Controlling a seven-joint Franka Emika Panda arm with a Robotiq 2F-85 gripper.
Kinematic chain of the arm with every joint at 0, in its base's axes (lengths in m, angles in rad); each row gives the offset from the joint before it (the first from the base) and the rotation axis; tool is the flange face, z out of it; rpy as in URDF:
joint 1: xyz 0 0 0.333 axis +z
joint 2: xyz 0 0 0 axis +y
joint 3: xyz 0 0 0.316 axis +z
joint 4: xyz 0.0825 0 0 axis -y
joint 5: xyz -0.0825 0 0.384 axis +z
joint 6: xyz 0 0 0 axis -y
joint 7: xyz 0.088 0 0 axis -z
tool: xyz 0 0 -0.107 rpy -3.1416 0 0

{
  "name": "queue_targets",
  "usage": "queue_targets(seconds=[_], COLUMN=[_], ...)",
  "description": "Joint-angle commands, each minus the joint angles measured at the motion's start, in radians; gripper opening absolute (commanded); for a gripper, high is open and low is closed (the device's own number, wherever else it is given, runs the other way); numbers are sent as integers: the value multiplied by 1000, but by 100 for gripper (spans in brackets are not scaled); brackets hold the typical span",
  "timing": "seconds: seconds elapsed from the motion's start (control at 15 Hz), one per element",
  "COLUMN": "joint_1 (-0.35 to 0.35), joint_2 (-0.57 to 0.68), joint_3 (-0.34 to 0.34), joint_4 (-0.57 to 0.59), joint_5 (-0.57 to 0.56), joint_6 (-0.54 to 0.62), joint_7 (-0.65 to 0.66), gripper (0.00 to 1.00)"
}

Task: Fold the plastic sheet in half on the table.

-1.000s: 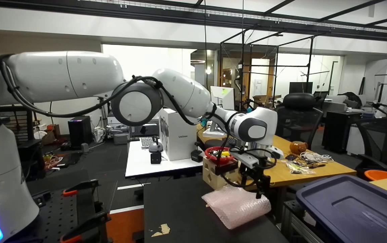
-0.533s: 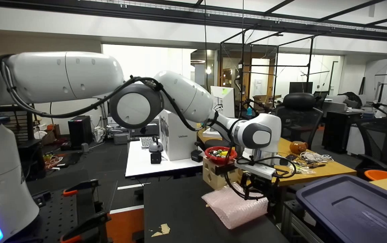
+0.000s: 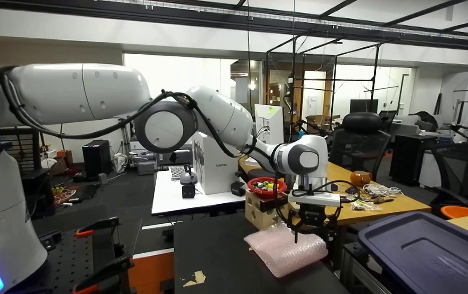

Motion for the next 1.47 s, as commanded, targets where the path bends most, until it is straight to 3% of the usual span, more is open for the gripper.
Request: queue_targets(seconds=[0.0, 0.4, 0.8, 1.07, 1.4], joint_1=[-2, -27, -63, -80, -92], joint_2=[-32, -42, -46, -59, -55], joint_3=[-1, 40, 139, 170, 184], joint_4=[-37, -50, -93, -140, -148], joint_5=[-48, -49, -26, -29, -23], joint_6=[32, 112, 70, 35, -33], joint_7=[-180, -529, -862, -957, -973], gripper=[100, 100, 100, 100, 100])
